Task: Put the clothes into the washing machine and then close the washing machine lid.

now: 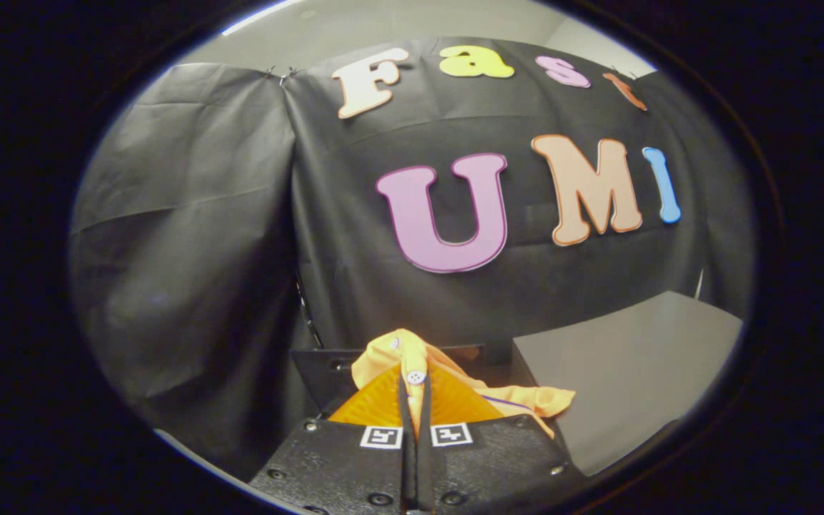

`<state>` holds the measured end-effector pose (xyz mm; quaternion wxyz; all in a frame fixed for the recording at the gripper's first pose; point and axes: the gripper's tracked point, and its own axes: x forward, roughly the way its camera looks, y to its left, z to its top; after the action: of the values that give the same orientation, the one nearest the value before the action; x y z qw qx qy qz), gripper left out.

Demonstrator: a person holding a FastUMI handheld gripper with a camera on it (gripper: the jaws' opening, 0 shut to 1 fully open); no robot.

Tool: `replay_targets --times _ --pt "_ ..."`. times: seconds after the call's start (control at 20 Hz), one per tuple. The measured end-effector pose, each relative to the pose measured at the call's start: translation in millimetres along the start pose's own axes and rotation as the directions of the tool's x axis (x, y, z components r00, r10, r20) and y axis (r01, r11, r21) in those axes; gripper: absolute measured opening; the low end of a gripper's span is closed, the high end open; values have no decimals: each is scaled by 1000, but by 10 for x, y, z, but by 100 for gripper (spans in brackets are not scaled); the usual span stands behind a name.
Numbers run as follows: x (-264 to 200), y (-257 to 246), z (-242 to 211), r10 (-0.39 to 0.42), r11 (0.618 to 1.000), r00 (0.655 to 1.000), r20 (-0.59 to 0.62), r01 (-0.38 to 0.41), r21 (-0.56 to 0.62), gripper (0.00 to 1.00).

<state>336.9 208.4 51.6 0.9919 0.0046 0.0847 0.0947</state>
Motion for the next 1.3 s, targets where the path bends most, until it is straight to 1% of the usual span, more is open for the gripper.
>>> replay_targets --times 0.4,0.65,0.8,1.0,1.1,1.2,1.3 --pt "291 128 -1062 26 999 991 -132 -21 44 0" --pt "464 140 -1753 35 999 975 -221 -26 44 0" --pt "579 139 -2174 45 998 957 -285 -33 49 1" --pt "650 224 -2582 63 998 925 -375 -59 24 1" --pt "714 241 -2793 49 998 906 -421 -64 -22 1" --pt "758 284 -3032 42 996 874 -484 -72 -44 2" --pt "805 316 -3250 20 995 835 -550 -68 -67 2"
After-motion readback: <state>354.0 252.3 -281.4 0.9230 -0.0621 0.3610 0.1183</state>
